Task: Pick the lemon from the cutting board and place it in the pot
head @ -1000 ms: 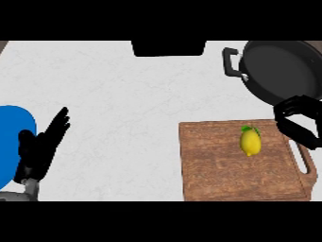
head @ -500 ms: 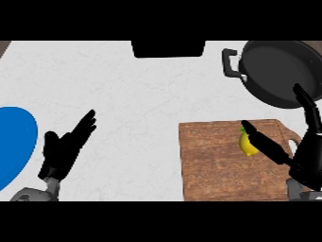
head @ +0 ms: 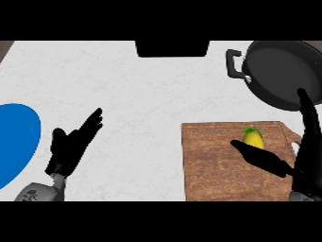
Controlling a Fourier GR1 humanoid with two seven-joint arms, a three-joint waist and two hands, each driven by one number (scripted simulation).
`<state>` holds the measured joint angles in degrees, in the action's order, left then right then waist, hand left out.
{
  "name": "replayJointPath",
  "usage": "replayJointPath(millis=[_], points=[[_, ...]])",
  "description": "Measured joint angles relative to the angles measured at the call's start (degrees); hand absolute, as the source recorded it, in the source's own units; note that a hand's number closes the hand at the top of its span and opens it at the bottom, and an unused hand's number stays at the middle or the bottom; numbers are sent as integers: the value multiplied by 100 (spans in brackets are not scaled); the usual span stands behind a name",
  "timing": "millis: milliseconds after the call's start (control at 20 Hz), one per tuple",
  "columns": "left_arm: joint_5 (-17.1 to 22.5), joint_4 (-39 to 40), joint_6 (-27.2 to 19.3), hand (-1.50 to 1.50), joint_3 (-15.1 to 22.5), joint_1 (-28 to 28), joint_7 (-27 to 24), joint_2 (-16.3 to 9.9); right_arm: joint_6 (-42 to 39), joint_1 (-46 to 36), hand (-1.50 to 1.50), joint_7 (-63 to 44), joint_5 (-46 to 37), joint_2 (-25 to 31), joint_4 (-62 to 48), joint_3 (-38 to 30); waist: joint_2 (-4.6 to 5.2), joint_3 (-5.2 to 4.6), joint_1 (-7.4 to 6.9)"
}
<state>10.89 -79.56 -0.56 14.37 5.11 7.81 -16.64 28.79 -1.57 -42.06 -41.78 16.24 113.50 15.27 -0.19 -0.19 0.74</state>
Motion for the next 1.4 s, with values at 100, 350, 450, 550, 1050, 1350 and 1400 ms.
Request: replayJointPath(millis=[100, 350, 450, 550, 1050, 1350, 1400], points=[[-27, 28, 21, 0, -12, 5, -16, 35, -293, -188, -150, -505, 17, -109, 106, -102, 6, 5, -29], [-112, 43, 17, 0, -7, 43, 5, 138, -838, -519, -150, -985, 552, -264, -390, -339, 23, 14, -87], [-132, 19, 22, 0, -12, 29, 17, 140, -1129, -522, -150, -1032, 864, -228, -640, -358, 27, 16, -102], [-120, 30, 87, 0, -55, -27, -51, 108, -1384, -437, -150, -1009, 1097, -169, -846, -360, 27, 18, -102], [-372, 146, 262, 0, -291, -33, -83, 378, -1632, 255, -150, 12, 1273, -128, -1300, -810, 18, 21, -66], [-471, 211, 413, 0, -477, 20, -64, 442, -1692, 732, -150, 881, 1649, -125, -1272, -1249, 16, 20, -54], [-512, 194, 382, 0, -455, -11, -68, 492, -1691, 793, -150, 1026, 1771, -181, -1266, -1287, 15, 20, -54]])
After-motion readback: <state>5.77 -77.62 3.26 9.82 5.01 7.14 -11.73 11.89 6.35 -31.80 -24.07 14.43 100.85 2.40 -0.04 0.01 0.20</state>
